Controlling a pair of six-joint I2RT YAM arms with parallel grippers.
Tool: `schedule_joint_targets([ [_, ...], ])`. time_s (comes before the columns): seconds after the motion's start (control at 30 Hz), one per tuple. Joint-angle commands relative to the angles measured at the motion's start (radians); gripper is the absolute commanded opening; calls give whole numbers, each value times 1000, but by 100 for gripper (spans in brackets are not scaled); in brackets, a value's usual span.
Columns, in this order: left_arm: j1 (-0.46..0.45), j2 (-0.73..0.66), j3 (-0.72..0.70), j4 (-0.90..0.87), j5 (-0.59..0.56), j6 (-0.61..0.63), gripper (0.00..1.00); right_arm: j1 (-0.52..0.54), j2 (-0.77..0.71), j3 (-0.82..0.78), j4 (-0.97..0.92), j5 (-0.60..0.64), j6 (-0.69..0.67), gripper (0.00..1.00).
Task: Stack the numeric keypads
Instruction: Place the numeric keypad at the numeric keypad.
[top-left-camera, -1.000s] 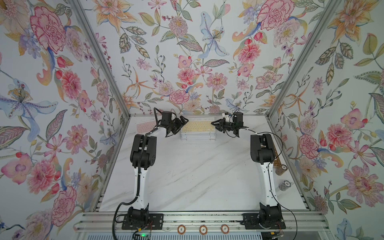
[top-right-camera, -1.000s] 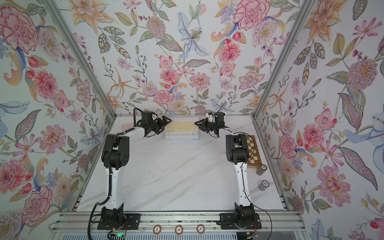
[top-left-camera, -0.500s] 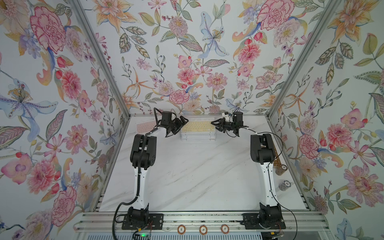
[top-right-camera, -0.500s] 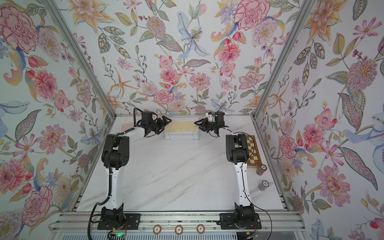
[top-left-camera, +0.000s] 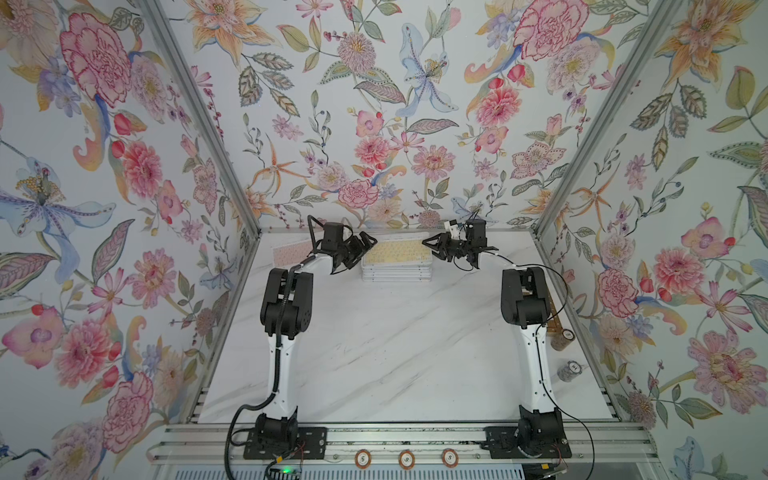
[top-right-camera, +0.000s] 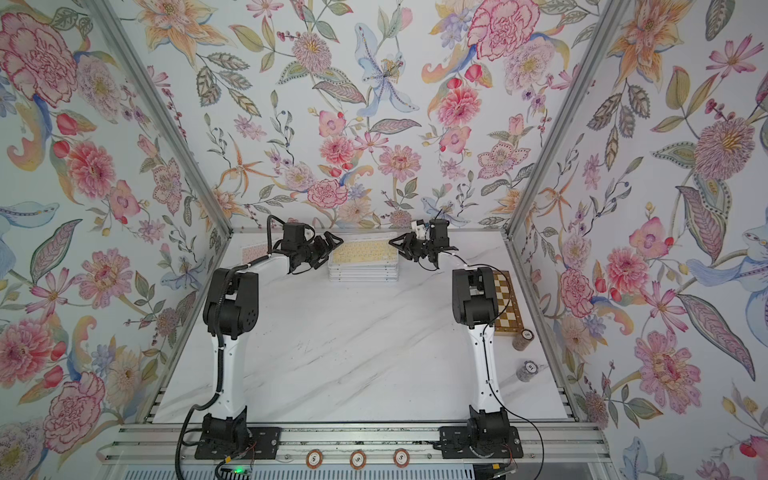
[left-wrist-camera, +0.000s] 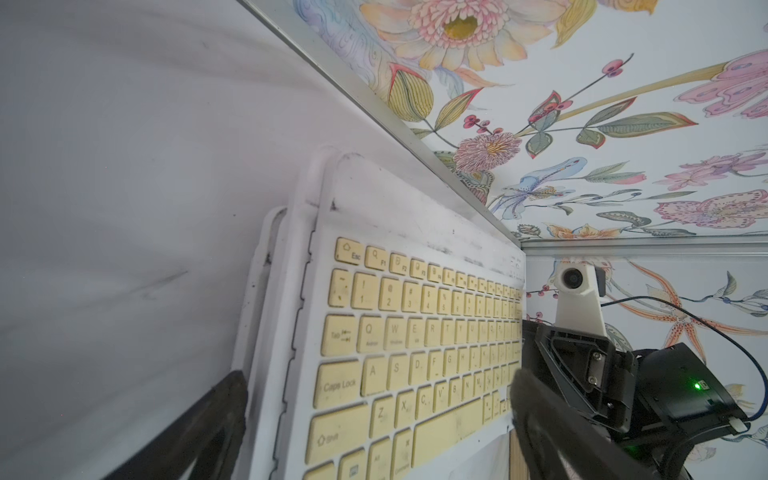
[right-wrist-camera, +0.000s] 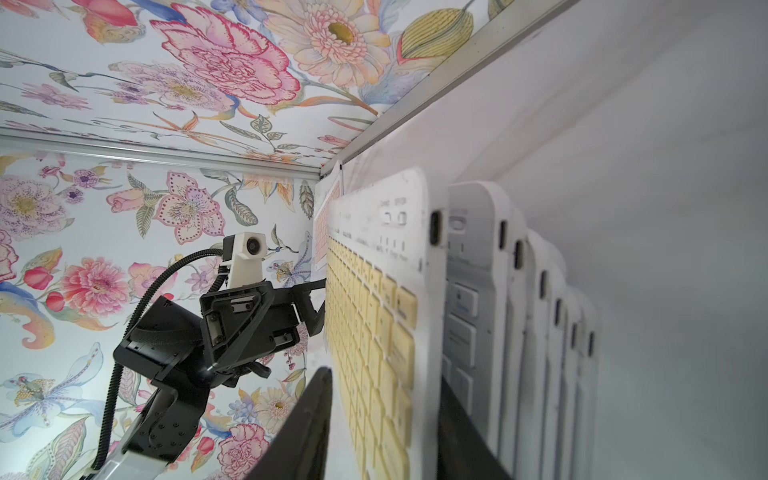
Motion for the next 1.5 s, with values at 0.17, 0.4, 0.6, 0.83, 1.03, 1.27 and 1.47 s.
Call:
schedule_joint_targets([
  [0.17,-10,2,11,-9,8,2,99,-1,-17,38,-108,61,-104,40],
  [0.4,-9,2,5,-6,9,1,99,10,-11,80,-181,90,-152,41],
  [0.6,-9,3,7,-5,11,-1,99,20,-21,87,-219,127,-180,42],
  [0.83,-9,0,6,-2,12,-1,99,35,-31,108,-278,178,-224,42],
  [1.03,-9,-3,7,-2,14,-1,99,36,-38,104,-284,191,-226,41],
  [1.27,-9,-5,3,-1,14,-3,99,43,-61,78,-287,210,-224,42],
  [1.47,-9,-9,-5,5,14,-5,99,48,-76,63,-288,235,-217,41],
])
